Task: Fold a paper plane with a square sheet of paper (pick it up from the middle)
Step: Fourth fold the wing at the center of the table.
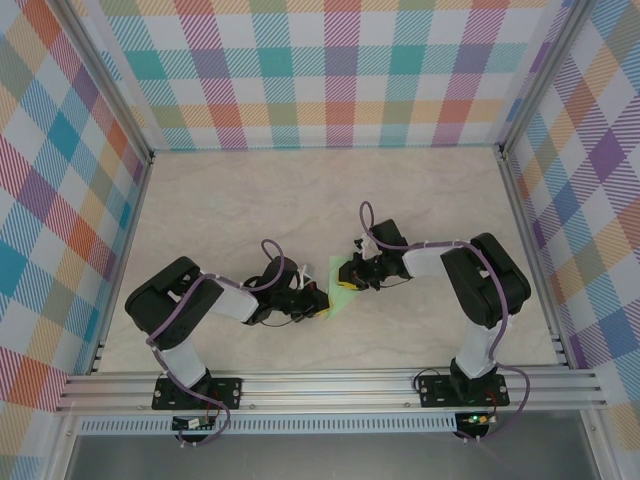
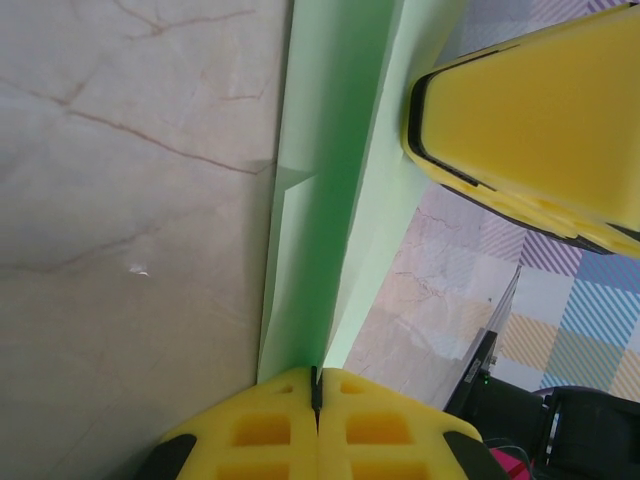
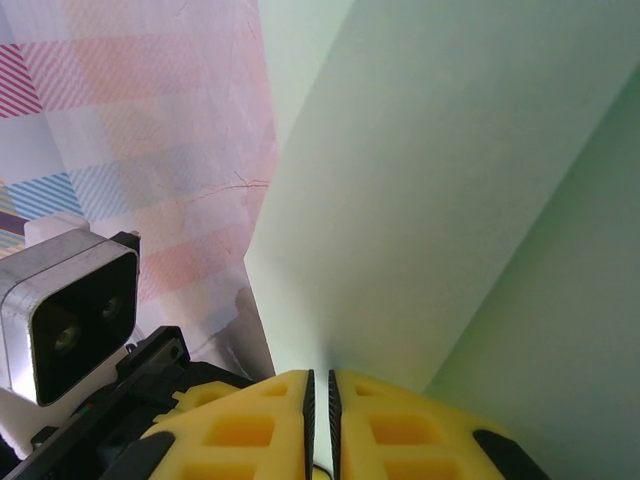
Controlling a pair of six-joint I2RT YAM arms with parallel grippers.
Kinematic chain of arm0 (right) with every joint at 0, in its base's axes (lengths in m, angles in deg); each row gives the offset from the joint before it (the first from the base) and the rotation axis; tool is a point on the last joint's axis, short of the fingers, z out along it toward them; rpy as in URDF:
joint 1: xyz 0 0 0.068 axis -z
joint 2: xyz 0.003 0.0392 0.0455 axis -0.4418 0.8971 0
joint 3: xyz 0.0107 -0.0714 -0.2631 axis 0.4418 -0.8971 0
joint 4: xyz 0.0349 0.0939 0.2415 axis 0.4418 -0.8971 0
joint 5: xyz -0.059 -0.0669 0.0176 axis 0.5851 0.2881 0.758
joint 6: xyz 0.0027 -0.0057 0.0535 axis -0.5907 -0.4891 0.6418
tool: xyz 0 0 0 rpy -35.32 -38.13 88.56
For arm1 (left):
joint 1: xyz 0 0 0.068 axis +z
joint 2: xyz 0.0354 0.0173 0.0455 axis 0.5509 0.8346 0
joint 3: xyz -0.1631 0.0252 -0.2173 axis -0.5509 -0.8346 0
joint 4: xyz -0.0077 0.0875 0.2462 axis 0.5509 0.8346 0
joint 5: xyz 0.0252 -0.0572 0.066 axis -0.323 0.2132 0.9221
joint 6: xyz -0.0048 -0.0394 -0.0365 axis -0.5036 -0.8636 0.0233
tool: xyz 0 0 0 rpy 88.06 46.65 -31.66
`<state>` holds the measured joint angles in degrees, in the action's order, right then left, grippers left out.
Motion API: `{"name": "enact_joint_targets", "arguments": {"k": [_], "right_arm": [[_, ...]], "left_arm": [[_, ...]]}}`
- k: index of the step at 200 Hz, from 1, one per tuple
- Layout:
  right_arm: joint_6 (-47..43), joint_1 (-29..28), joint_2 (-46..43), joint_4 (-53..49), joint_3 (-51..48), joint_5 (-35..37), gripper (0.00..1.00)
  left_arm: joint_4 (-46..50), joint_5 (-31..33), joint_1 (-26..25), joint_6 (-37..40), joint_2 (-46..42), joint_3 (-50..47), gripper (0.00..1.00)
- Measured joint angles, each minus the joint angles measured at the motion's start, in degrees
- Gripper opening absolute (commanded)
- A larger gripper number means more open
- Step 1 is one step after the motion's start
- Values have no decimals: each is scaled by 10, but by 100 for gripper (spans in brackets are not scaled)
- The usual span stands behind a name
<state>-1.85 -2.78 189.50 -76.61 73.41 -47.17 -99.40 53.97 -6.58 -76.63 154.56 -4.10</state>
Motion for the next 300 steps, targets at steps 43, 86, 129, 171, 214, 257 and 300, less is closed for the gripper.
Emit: {"name": "enact_joint_targets", "arguments": {"k": [43,86,129,171,214,257,300], "right_arm": [[0,-2,0,-3,8,-12,15],[0,-4,7,-2,20,-18,15],[0,-8,33,-18,34,4,13],[1,-8,34,-22,36,10,13],[1,-8,37,-29,42,12,13],[1,-8,40,-28,43,5,13],[1,-8,40,-28,43,4,13]], "left_arm": [[4,-1,0,-1,0,2,0],[5,-1,0,-1,0,2,0],[15,-1,0,-1,0,6,3],[27,1,0,2,-6,9,13],[49,8,-5,13,-14,17,18],[78,33,-13,19,-25,23,17],[118,61,-19,30,-45,23,16]]}}
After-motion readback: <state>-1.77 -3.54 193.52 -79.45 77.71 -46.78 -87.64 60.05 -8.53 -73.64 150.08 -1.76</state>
